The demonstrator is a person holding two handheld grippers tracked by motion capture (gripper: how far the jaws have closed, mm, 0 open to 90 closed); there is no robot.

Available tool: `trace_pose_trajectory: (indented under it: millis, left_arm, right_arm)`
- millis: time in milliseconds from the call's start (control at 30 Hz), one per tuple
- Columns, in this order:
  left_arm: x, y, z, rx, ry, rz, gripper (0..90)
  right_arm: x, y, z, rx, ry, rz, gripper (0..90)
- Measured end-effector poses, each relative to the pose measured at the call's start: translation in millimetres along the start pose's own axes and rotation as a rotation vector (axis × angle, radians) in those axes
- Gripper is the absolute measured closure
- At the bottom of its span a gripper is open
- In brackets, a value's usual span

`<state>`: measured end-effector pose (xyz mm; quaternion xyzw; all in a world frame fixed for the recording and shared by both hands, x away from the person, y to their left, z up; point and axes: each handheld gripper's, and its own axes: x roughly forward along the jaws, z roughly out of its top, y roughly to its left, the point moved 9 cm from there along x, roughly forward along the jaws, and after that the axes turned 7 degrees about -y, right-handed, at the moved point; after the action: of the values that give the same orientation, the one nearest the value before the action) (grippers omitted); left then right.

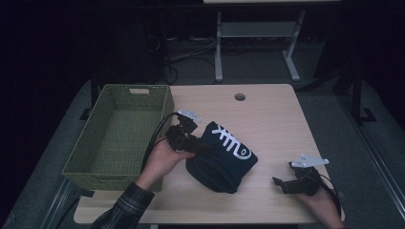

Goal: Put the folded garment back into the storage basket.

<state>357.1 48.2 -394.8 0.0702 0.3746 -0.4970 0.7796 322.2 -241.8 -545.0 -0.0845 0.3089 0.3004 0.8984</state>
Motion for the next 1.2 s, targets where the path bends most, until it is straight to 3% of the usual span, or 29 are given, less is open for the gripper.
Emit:
trace_pose_trajectory:
  millis: [333,667,1200]
  left_arm:
    - [-20.6,-4.9,10.3,0.029,-0.003,0.007,67.2]
    - [-43.2,0.0,15.4,0.019,0.005,0.012,67.1]
    - [-95.2,9.5,30.0,-0.002,0.014,0.046,67.1]
  right_arm:
    - [0.0,-0.1,0.0,-0.002,-0.001,0.0,9.7]
    - [0.0,-0.1,0.0,-0.001,-0.001,-0.001,9.7]
    - [0.0,-0.2,0.1,0.002,-0.001,-0.003,9.7]
